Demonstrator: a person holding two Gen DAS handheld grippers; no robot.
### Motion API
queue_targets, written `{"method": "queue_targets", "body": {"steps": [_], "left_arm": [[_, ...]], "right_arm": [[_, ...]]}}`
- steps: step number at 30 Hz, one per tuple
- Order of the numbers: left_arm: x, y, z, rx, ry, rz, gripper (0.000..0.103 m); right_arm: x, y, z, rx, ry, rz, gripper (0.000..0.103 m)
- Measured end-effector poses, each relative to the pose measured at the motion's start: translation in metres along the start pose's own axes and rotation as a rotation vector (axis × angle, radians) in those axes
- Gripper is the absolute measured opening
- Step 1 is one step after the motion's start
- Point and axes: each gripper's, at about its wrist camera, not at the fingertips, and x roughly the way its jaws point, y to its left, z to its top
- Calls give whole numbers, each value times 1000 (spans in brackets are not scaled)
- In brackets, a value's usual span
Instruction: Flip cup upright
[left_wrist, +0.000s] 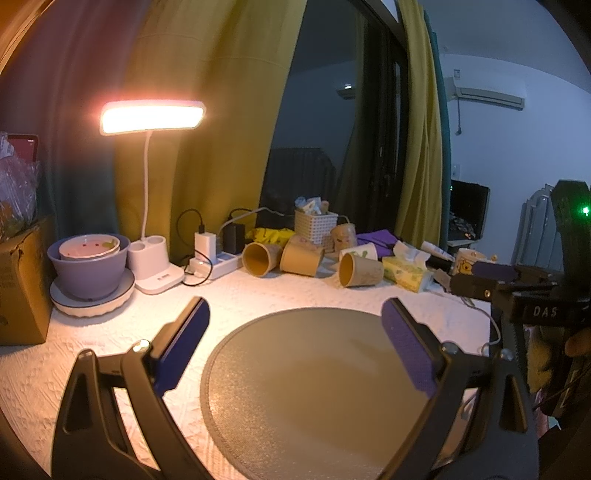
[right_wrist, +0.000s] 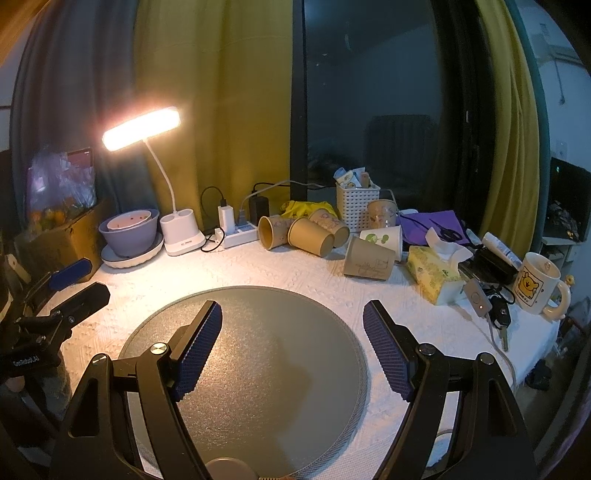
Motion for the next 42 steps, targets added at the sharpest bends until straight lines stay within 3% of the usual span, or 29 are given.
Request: {"method": "queue_targets", "body": {"steps": [16,21,31,42], "left_arm": [[4,-6,2,14,0,14,95],[19,-12,3,64,39,47,95],[102,-15,27,181,233,97,95],[207,-15,59,323,302,88,95]], "right_arm": [[9,-10,1,20,1,30,82],[25,-22,8,31,-7,43,82],[96,-58,23,24,95,53,82],[172,-90,48,45,172,99,82]]}}
